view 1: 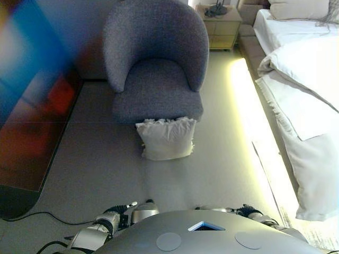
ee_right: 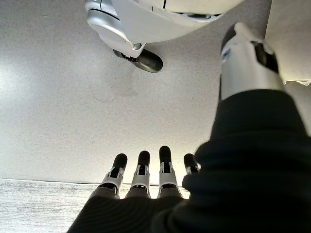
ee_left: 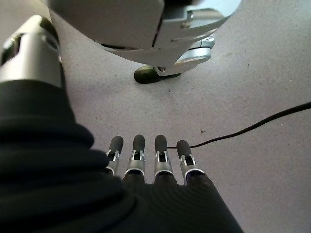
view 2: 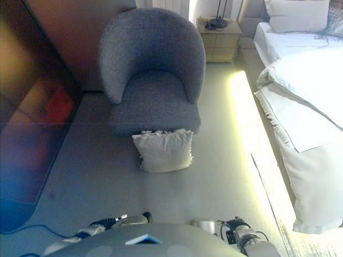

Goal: Pick up the cushion and take it to the sofa

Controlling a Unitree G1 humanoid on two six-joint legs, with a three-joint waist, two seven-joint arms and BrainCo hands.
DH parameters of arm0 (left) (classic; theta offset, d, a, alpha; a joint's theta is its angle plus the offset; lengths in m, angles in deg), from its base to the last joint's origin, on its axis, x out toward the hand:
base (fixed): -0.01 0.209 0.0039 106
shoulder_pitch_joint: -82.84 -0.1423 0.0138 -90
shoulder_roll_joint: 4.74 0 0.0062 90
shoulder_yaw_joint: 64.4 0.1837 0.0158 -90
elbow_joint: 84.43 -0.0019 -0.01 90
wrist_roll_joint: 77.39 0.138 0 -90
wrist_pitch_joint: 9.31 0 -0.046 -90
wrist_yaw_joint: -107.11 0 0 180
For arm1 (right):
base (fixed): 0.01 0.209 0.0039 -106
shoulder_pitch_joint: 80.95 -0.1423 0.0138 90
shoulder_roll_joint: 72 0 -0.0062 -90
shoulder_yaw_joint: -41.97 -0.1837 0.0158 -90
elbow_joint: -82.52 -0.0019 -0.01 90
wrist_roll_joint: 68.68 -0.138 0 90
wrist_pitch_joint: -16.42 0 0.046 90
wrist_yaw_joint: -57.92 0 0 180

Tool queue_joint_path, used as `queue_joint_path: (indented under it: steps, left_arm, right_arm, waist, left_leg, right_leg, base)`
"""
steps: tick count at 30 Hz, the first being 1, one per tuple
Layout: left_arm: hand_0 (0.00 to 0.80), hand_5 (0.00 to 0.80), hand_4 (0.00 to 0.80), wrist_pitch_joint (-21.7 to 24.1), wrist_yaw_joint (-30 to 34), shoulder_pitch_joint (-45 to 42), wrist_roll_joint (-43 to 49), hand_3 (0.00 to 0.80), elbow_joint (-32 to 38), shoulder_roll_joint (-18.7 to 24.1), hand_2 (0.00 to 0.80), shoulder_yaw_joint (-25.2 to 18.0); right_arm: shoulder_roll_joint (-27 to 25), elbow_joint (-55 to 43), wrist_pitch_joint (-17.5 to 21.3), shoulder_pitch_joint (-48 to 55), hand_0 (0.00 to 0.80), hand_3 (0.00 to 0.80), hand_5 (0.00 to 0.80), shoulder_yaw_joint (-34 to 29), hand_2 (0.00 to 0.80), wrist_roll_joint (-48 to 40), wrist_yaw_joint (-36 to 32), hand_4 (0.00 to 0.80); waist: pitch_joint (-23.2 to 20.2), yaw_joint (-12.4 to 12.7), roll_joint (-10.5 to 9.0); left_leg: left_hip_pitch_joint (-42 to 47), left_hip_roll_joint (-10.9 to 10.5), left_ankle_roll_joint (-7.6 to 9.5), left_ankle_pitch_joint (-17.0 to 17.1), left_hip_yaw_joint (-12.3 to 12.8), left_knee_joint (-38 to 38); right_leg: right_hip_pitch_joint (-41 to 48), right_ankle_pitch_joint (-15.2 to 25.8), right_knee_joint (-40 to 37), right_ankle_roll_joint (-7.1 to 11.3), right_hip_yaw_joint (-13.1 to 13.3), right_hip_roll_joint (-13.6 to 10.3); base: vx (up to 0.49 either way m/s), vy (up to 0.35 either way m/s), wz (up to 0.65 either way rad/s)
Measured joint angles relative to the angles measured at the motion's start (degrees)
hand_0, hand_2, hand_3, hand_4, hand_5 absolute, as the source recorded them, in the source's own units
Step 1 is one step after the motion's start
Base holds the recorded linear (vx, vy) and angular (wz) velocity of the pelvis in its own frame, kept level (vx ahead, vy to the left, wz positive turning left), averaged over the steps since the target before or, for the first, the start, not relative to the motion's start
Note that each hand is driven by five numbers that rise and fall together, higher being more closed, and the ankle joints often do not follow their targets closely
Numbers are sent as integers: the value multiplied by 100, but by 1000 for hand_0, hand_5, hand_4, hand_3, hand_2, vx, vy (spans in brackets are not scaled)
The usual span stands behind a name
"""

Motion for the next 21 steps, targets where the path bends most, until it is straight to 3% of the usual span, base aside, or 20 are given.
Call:
queue_joint_path:
  steps: [21]
  left_arm:
    - [0, 0, 0, -10, 198, -63, 31, 0, -5, 1, 0, 6]
  right_arm:
    - [7, 1, -1, -2, 0, 0, 0, 51, 0, -1, -9, 0]
  waist:
    - [-123, 7, -42]
  left_leg:
    - [-8, -1, 3, 5, -34, 1]
  right_leg:
    - [11, -4, -2, 0, -30, 5]
  base:
    - [1, -29, 0]
